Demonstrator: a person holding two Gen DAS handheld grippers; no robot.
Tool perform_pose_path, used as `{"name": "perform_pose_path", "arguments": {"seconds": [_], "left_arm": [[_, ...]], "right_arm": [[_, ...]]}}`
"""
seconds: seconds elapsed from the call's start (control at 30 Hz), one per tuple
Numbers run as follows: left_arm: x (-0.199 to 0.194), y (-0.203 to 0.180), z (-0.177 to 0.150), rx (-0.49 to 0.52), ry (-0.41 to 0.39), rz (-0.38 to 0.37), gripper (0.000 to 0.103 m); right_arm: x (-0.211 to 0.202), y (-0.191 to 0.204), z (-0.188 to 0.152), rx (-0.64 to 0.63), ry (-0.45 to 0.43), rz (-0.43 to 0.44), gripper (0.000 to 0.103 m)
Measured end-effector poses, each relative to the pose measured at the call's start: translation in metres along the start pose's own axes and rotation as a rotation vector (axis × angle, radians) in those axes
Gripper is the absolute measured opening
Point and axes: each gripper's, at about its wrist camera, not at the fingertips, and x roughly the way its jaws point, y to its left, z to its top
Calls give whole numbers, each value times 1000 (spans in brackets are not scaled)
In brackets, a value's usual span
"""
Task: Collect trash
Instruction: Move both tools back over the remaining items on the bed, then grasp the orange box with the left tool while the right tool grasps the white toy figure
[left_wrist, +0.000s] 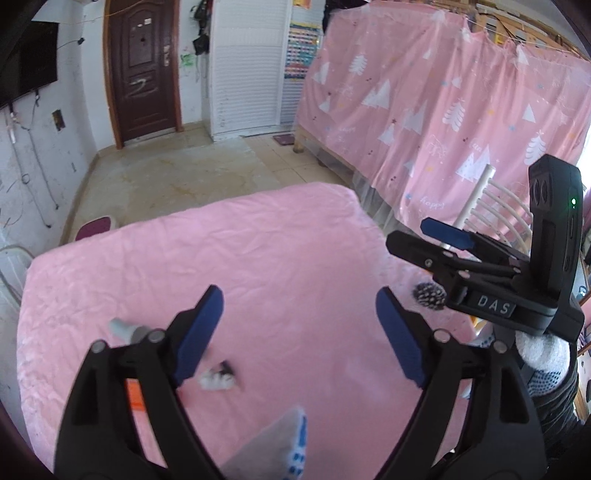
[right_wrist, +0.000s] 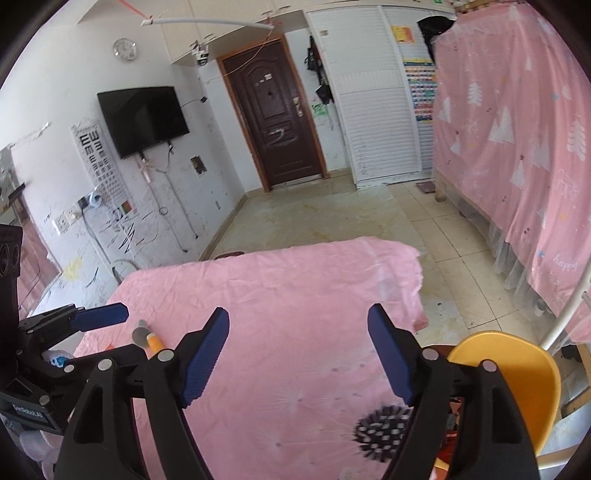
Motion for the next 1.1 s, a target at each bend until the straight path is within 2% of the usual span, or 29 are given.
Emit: {"name": "perform_pose_path", "arguments": {"seconds": [0.23,0.33,0.63,0.87,1.1], "left_arm": [[-15,40,-21,-21,-1,42,91],[-19,51,-30,-12,-2,89,94],[-17,90,-60,-22,19,193,95],[-12,121,-76,-70,44,218,95],[-1,127,-80,-106,70,158,95]], "right_arm": [[27,46,-12,-88,74,71,69],[36,64,-16,-118,98,100,69],[63,112,-34,-230,188,157,70],[76,126,-43,-268,233,164,70],[78,130,-51,-309,269,191,70]]}}
